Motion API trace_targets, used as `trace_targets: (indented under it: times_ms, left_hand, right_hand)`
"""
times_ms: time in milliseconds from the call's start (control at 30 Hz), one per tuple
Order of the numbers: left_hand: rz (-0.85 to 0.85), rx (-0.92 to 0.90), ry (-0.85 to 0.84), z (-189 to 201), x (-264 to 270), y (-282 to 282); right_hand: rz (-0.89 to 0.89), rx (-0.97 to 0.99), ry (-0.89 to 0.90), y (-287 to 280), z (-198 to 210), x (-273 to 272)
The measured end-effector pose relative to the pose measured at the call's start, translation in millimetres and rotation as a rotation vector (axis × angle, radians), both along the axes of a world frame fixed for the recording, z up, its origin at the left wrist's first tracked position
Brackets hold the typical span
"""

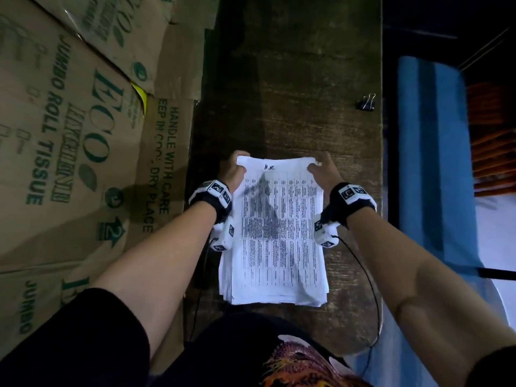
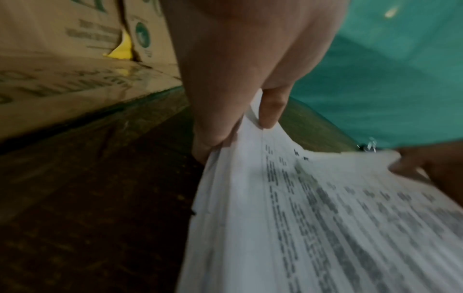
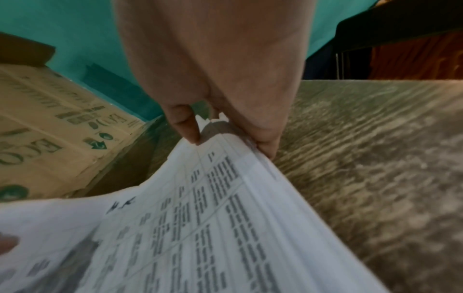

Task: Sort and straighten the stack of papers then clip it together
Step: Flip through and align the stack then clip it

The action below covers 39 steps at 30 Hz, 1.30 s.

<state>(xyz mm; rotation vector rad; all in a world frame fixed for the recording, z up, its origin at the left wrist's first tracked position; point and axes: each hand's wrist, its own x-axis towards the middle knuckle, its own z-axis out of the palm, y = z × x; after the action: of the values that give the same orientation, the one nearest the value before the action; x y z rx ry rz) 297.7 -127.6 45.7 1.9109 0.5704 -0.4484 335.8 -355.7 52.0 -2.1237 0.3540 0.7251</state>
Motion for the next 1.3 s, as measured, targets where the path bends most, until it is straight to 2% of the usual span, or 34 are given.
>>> trace_targets:
  times_ms: [33,100,267,300,367,500,600,700,867,1000,1100,1200,1300]
  left_hand:
    - [-0.013,0.032,0.02,-1,1,0]
    - [-0.041,0.122,0.056,0,1,-1]
    - [-0.138,0.223,-0.006,-8,4,1]
    - [-0.168,0.226,0.006,-10,5,3]
    - [-0.199,0.226,0.028,-11,9,3]
    - [-0.235,0.263,0.115,-10,15,4]
    - [-0.402,0.347,0.15,-1,20,6]
    - [-0.585,0.508,0.176,1,23,7]
    - [-0.638,0.51,0.209,10,26,6]
    - [-0.72,0.6,0.242,20,29,3]
    - [-0.802,0.705,0.162,23,32,-1]
    - [-0.97,0.759,0.047,22,32,-13]
    - [-1.063,0.818,0.062,20,29,-25]
  right_hand:
    - [0.037,-0.013,-0.025,-2,0,1]
    - [0.226,-0.079,-0.02,-4,-6,5]
    - [0.507,-0.153,0.093,-22,-26,23]
    - [0.515,-0.165,0.088,-34,-39,31]
    - [0.38,-0.145,-0.01,-50,-27,51]
    - [0.239,-0.468,-0.142,-80,19,123]
    - [0.216,-0.65,-0.171,-100,30,163]
    - [0.291,-0.737,-0.221,-112,25,188]
    - [0.38,-0.777,-0.201,-118,5,216]
    - [0.444,-0.822,-0.227,-116,-4,226]
    - [0.511,-0.852,-0.201,-111,-2,230]
    - [0.53,-0.822,-0.167,-106,6,231]
    - [0.6,-0.768,-0.141,-98,18,228]
